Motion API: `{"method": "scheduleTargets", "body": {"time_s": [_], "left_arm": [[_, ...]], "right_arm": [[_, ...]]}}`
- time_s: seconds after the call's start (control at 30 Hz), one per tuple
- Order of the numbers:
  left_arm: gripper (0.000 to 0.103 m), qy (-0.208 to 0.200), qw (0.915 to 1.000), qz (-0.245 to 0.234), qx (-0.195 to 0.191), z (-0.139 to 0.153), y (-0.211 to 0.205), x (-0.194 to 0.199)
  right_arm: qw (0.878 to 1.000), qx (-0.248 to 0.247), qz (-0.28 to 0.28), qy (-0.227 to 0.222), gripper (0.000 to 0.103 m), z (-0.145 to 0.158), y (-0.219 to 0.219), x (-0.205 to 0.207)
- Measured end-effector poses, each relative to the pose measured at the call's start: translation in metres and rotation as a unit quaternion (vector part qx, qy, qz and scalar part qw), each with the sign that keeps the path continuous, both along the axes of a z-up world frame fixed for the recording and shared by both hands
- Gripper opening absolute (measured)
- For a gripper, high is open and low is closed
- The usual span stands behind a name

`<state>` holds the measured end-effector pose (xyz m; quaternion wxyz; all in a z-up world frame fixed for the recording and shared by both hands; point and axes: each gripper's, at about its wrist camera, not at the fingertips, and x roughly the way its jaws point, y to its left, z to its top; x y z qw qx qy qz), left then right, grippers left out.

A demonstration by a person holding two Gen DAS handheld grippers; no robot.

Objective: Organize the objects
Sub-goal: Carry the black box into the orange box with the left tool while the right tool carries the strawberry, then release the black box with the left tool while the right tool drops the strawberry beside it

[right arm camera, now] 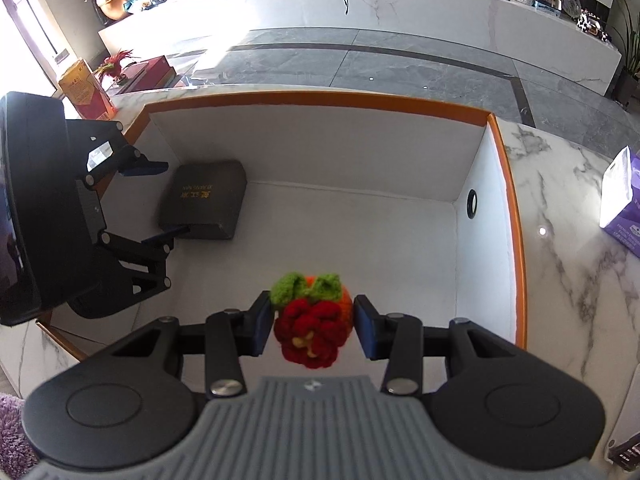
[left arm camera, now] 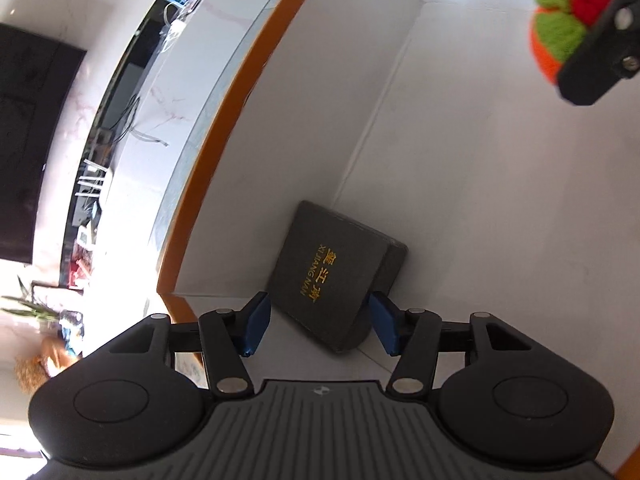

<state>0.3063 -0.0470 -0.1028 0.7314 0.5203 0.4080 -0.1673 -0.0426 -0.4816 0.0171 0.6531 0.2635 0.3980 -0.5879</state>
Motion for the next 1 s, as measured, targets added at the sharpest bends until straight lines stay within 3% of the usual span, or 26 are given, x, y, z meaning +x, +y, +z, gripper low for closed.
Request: {"method": "scheduleTargets", "body": {"time_s": [0.17,0.3,0.63,0.77,0.93,1.0], "left_arm": [[0.064,-0.001,0.9995,0.032,-0.001,0.004,-0.001,-0.003],[0.064,-0.016,0.9997,0.015,0.004,0.010,0.002,-0.018],[0.065,-0.017,0.9914,0.033,-0.126,0.070,0.024,-0.030],[0.066,-0.018,0.9882,0.046,-0.145,0.088,0.037,-0.028],[0.065,0.023,0.9794,0.085,-0.182,0.095,0.058,-0.017],[0.054,0.045,0.9735,0.100,-0.201,0.093,0.066,-0.014]], "right_arm": [[1.000,0.006,-0.005,0.008,0.045,-0.002,0.001,-0.004],[1.000,0.011,-0.011,0.021,0.045,-0.003,0.001,-0.006],[1.000,0.021,0.006,0.017,0.045,0.005,-0.031,-0.003],[0.999,0.051,0.005,-0.004,0.045,-0.007,-0.052,0.009],[0.998,0.061,0.004,-0.007,0.045,-0.021,-0.076,0.028],[0.998,0.060,-0.001,-0.010,0.045,-0.024,-0.087,0.034]]}}
